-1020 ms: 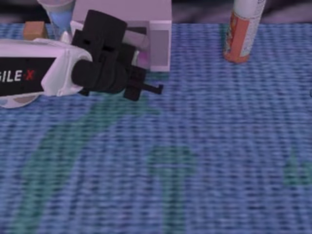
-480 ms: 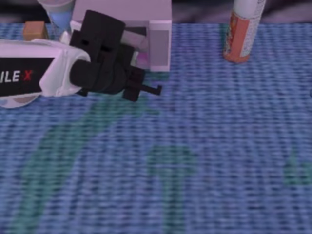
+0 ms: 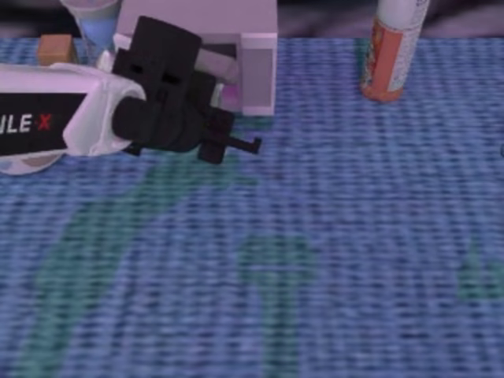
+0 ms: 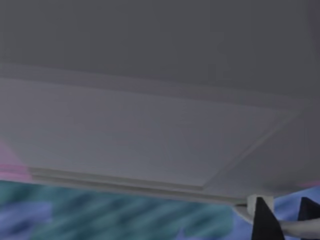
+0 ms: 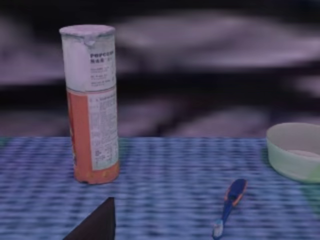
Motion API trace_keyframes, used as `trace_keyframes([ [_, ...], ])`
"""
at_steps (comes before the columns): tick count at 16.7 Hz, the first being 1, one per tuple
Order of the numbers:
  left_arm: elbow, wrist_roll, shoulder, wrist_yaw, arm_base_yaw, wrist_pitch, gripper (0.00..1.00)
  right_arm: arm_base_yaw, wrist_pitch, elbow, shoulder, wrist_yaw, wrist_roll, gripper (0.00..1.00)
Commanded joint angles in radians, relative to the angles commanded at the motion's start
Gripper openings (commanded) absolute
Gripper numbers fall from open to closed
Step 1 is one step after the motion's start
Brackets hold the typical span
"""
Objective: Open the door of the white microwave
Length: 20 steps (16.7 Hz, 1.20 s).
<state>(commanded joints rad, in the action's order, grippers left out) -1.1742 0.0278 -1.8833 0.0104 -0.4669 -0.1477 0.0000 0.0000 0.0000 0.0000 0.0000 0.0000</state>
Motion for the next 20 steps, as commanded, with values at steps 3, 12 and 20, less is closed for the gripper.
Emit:
trace_keyframes([
  [3,0.0,0.0,0.0,0.0,0.0,0.0,0.0,0.0,0.0,0.0,0.0,0.0,0.0,1.0],
  [12,0.006,-0.005,0.002,0.015,-0.002,-0.001,0.0,0.0,0.0,0.0,0.0,0.0,0.0,1.0],
  [20,0.043,-0.075,0.033,0.064,0.029,0.007,0.0,0.0,0.0,0.0,0.0,0.0,0.0,1.0],
])
